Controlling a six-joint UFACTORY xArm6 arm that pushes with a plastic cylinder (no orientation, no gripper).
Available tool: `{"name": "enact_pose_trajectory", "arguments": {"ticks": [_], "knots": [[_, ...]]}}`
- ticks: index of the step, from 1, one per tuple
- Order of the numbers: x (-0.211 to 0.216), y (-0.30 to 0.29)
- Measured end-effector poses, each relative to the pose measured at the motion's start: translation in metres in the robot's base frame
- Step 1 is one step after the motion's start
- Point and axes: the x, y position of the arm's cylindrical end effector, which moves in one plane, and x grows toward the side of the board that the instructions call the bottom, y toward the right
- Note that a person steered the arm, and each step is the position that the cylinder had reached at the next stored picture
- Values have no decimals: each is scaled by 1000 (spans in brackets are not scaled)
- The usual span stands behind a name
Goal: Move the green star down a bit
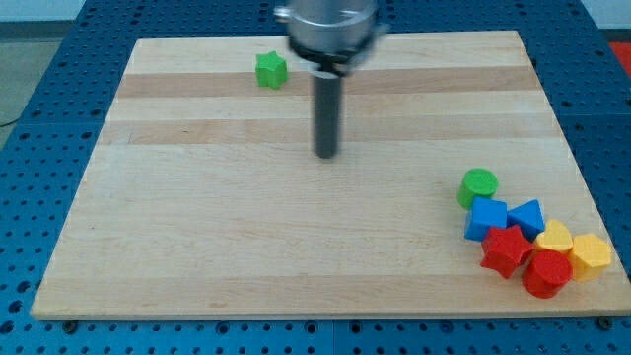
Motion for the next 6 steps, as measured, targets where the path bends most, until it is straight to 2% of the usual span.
{"name": "enact_pose_trajectory", "arguments": {"ticks": [2,3,4,6], "knots": [[-113,-133],[-170,-159],[-183,-123],[-145,-62]]}}
